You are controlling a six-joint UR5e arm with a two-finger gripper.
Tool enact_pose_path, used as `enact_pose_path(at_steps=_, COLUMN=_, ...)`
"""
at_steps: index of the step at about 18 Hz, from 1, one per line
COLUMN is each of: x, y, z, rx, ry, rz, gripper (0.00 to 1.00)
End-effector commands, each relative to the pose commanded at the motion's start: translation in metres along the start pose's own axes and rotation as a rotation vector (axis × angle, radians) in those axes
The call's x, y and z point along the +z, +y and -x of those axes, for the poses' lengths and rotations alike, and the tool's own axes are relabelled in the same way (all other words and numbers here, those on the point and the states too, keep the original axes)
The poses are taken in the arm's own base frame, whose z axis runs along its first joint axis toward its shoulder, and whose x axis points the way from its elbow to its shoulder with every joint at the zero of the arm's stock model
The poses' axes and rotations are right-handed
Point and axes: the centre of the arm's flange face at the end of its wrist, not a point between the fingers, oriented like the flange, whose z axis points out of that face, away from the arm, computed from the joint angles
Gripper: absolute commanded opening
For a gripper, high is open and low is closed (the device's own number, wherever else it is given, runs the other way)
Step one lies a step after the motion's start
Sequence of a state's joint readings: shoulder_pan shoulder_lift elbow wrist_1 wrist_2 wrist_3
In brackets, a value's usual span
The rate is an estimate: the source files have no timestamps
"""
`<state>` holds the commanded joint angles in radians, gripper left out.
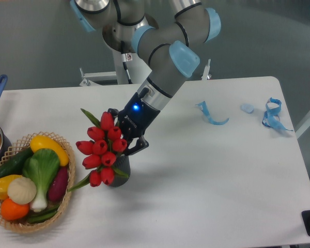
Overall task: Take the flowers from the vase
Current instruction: 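Lift the gripped tulips up out of the black vase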
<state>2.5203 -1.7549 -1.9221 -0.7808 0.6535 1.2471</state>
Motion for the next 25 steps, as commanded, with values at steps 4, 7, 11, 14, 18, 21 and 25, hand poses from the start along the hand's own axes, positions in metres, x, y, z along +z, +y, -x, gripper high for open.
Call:
enact_pose_path(at_steps=4, x=-0.017, y=-0.024, z=-0.014, rx=-0.011, ry=-0.012, rz=-0.038, gripper=0.43)
enact_pose_path(at_steps=7, x=-0.029, y=-0.038, z=-0.022, rx=-0.01, ry=-0.025, rz=-0.057, gripper=0.43)
enact_pose_path(at_steps=11, x=-0.046, y=-0.062, z=-0.032, rx=-0.028, ry=-0.035, rz=-0.104, gripper=0.43)
enact_pose_path(at_steps=14, x=-0.063, y=-0.086, z=-0.032, rx=-0.033, ry=-0.063, rz=-0.121, gripper=0.43)
enact_pose_path(at_steps=18, x=-0.089, y=-0.102, z=-0.025, rx=-0.043, ry=-0.082, rz=-0.187, gripper=0.43)
enact_pose_path(at_steps=21, x=-0.109, y=-0.116, z=-0.017, rx=-0.062, ry=-0.111, rz=-0.207, gripper=0.43)
enact_pose_path(at_steps=25, x=-0.142, y=-0.119, z=0.0, rx=-0.092, ry=-0.169, rz=-0.229, gripper=0.43)
